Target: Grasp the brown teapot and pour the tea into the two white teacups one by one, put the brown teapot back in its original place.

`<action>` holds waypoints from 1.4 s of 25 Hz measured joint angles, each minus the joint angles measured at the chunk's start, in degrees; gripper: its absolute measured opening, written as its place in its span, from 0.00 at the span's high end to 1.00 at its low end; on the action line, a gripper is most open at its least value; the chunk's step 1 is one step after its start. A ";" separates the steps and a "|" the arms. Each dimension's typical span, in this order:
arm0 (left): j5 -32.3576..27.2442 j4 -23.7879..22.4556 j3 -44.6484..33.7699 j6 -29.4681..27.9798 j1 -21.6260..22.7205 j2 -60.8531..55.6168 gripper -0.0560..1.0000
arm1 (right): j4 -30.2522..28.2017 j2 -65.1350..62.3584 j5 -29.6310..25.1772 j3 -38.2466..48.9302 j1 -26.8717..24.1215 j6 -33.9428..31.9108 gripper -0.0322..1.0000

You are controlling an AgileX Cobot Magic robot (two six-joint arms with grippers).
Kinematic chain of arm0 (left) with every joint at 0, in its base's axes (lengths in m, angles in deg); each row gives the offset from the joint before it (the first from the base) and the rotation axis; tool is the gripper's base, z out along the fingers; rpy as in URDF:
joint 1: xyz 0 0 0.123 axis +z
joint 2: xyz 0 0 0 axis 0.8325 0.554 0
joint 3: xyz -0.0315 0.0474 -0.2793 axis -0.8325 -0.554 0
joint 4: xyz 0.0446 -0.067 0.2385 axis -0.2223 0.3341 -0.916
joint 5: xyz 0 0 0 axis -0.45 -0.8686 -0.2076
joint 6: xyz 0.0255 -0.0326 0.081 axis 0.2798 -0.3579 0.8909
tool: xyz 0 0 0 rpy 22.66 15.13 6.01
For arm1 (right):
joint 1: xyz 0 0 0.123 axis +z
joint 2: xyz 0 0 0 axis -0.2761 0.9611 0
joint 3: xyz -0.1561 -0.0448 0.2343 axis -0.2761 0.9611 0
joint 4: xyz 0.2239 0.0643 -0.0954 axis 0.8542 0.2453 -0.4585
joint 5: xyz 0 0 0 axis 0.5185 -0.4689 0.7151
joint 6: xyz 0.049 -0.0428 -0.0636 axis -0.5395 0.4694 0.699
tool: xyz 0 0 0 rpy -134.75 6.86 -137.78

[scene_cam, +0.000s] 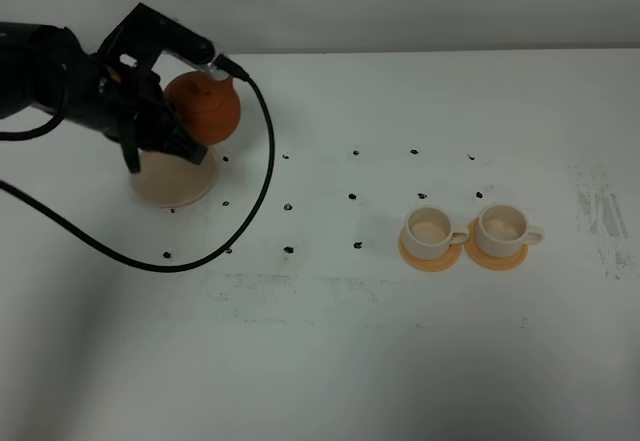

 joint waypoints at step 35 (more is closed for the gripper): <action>-15.85 -2.87 26.66 32.59 -15.81 17.38 0.83 | 0.00 0.00 0.00 0.00 0.00 0.00 0.56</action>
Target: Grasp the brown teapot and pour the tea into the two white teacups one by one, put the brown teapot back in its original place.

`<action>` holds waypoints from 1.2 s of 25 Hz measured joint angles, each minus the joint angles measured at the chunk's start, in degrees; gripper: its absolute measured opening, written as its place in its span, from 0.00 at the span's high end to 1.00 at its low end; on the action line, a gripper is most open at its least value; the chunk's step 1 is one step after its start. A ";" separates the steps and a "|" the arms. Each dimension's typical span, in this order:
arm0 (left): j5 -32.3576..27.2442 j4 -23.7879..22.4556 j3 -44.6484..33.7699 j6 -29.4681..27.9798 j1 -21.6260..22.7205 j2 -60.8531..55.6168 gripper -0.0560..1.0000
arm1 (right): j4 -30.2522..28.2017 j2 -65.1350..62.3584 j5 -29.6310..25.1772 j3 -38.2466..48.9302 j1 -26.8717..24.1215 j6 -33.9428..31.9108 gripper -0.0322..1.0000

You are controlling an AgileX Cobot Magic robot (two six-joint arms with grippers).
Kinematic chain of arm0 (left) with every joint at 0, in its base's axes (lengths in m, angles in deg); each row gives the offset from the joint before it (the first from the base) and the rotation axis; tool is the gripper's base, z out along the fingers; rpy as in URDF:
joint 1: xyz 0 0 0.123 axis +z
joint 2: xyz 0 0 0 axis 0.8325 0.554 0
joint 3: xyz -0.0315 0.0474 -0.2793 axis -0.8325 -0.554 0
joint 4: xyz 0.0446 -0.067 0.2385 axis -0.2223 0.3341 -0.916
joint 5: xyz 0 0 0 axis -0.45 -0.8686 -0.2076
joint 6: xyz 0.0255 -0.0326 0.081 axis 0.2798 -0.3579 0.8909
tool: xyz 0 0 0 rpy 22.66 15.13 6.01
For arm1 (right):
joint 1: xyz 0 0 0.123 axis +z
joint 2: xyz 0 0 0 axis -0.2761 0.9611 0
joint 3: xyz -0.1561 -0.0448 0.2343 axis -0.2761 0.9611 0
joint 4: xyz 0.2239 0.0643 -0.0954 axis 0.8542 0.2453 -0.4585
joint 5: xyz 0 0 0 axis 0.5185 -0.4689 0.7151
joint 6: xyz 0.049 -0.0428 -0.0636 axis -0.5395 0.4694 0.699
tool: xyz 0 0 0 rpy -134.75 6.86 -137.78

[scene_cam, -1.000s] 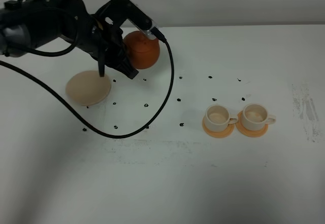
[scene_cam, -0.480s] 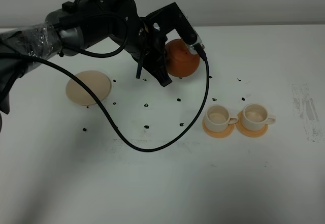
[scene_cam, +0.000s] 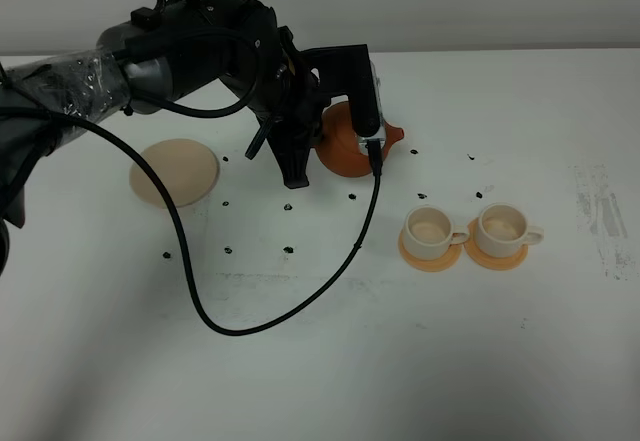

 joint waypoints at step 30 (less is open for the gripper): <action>12.28 7.09 -7.38 27.57 -1.98 -1.55 0.83 | 0.00 0.00 0.00 0.00 0.00 0.00 0.56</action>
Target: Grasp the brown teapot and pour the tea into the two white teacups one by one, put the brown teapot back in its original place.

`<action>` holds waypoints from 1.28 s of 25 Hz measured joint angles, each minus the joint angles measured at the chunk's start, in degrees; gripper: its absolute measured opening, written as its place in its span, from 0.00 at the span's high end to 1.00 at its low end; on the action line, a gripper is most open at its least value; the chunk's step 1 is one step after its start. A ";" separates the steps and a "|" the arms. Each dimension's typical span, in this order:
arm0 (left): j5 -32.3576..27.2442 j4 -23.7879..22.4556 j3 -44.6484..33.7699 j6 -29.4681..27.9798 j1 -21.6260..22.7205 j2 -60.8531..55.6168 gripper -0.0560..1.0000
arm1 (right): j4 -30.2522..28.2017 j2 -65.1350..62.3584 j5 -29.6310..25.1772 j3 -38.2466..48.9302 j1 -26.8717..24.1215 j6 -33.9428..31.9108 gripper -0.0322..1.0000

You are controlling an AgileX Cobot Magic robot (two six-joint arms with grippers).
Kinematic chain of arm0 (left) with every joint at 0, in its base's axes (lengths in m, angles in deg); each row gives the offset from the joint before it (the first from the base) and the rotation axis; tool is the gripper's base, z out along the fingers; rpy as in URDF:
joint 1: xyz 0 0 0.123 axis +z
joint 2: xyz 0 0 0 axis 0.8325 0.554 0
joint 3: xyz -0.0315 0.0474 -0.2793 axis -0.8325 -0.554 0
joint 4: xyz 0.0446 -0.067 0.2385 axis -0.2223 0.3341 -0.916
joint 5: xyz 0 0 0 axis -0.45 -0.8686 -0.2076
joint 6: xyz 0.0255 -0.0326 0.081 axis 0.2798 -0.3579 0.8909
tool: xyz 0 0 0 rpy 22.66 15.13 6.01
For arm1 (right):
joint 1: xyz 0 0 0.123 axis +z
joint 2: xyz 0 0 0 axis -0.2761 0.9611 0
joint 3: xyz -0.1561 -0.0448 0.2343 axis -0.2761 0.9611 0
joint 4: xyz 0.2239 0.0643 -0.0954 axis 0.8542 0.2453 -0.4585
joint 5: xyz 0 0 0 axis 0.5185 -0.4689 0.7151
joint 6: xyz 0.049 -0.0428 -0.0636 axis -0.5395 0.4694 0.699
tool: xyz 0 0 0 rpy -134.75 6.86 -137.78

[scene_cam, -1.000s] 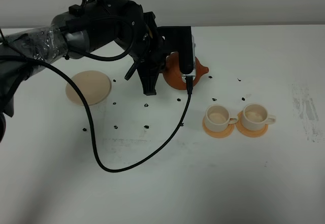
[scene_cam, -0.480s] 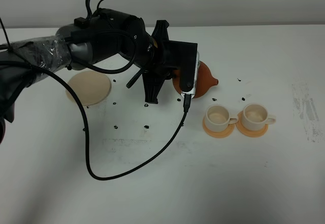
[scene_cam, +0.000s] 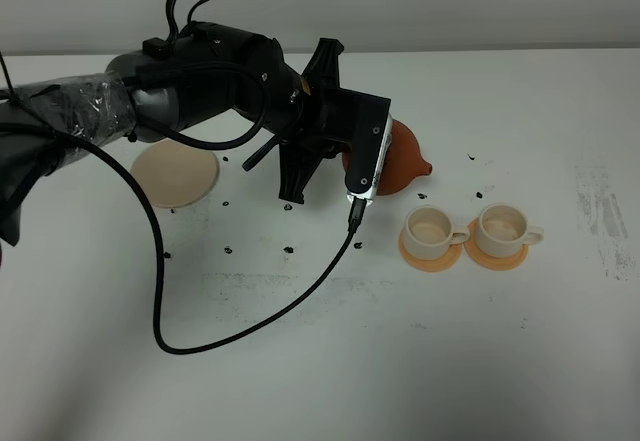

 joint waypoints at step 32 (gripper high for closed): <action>1.88 -8.00 -0.02 9.79 -3.03 0.00 0.83 | 0.00 0.00 0.00 0.00 0.00 0.00 0.56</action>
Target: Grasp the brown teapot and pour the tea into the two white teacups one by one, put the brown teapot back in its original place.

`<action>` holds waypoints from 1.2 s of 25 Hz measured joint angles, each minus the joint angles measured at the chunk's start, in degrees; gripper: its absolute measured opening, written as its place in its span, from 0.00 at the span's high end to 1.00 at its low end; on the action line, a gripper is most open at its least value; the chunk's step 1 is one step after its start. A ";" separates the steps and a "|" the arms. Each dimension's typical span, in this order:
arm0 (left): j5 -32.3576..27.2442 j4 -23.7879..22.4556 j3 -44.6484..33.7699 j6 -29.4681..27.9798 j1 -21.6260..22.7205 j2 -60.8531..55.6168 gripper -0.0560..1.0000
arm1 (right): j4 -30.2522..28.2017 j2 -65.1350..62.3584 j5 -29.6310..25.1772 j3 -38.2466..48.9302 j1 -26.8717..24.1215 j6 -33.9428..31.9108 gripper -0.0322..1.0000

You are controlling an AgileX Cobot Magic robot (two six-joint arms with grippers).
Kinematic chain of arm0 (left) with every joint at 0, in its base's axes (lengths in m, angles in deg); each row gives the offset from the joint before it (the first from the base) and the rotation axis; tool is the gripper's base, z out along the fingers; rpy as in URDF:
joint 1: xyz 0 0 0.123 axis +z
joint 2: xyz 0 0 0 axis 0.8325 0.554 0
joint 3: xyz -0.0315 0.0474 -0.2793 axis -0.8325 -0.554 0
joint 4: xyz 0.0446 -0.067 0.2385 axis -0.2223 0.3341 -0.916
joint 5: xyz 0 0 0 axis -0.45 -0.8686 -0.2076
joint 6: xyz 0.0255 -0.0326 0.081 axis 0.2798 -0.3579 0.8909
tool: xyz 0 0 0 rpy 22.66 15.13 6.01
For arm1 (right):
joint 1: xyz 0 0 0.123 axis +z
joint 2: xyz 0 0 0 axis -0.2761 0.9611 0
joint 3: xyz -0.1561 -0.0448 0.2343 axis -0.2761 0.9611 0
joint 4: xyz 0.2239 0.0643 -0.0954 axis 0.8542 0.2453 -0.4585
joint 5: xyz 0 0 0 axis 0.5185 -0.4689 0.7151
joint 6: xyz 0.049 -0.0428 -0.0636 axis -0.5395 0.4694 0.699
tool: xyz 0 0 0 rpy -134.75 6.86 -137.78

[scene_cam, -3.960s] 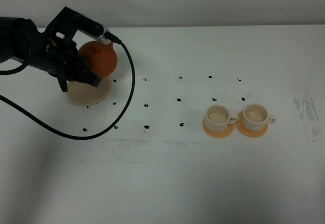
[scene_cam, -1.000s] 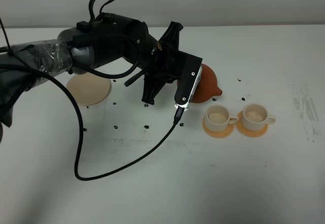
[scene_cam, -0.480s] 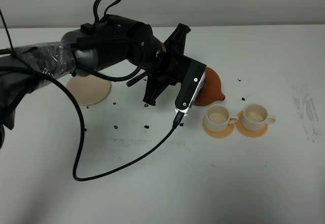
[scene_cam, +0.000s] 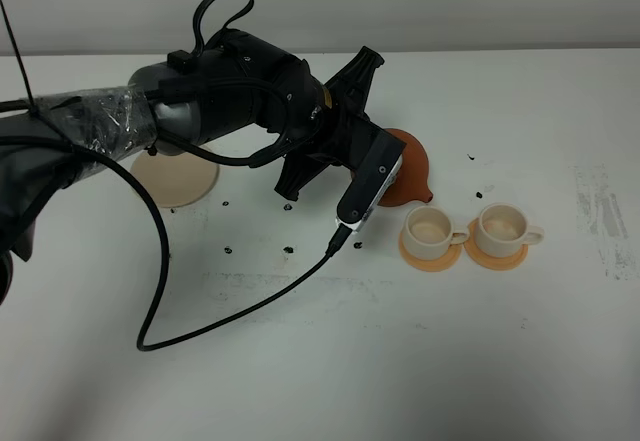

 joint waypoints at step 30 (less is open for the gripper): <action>1.48 -9.26 0.00 1.61 -1.77 0.00 0.83 | 0.00 0.00 0.00 0.00 0.00 0.00 0.56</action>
